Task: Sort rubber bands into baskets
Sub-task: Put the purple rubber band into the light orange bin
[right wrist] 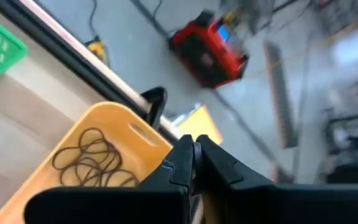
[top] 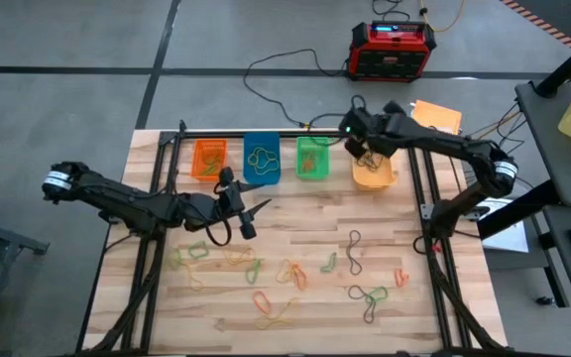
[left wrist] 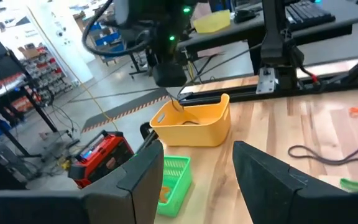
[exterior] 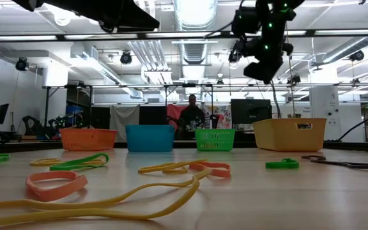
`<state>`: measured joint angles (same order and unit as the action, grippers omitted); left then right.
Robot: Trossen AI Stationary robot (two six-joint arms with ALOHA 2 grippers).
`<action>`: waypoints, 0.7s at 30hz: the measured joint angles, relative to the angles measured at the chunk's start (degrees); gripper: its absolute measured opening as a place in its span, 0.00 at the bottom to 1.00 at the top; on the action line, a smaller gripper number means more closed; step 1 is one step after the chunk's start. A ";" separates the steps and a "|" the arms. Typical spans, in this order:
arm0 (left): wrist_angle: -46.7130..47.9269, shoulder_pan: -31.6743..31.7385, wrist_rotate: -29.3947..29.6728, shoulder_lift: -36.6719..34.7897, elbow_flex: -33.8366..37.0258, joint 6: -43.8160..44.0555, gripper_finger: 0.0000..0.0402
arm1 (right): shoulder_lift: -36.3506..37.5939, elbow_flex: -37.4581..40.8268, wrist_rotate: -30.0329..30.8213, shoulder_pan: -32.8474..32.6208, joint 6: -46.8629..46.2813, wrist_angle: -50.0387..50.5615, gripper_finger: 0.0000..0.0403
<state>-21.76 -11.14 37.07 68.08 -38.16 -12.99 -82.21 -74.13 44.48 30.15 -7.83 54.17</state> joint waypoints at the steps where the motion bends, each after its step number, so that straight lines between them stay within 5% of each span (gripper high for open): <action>1: 0.41 0.00 -0.01 -0.02 -0.21 -1.04 0.44 | 0.00 0.00 -2.27 1.30 -0.35 -0.10 0.02; 7: 6.37 1.95 -1.16 -0.88 -2.61 -4.08 0.42 | -0.02 1.50 -13.63 6.96 -4.02 -0.26 0.02; 10: 12.05 4.82 -9.41 -1.40 -3.80 -4.47 0.40 | -0.02 3.31 -17.28 8.35 -4.32 -1.93 0.02; 14: 19.09 9.33 -19.57 -1.99 -5.80 -2.53 0.39 | -0.04 4.91 -17.95 8.63 -4.42 -3.08 0.05; 21: 27.66 10.91 -22.29 -1.93 -7.01 4.04 0.39 | -0.02 7.96 -17.93 8.63 -5.71 -3.74 0.16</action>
<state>5.90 -0.23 14.78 66.15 -45.17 -8.95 -82.24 -66.17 26.55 38.79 -13.54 50.44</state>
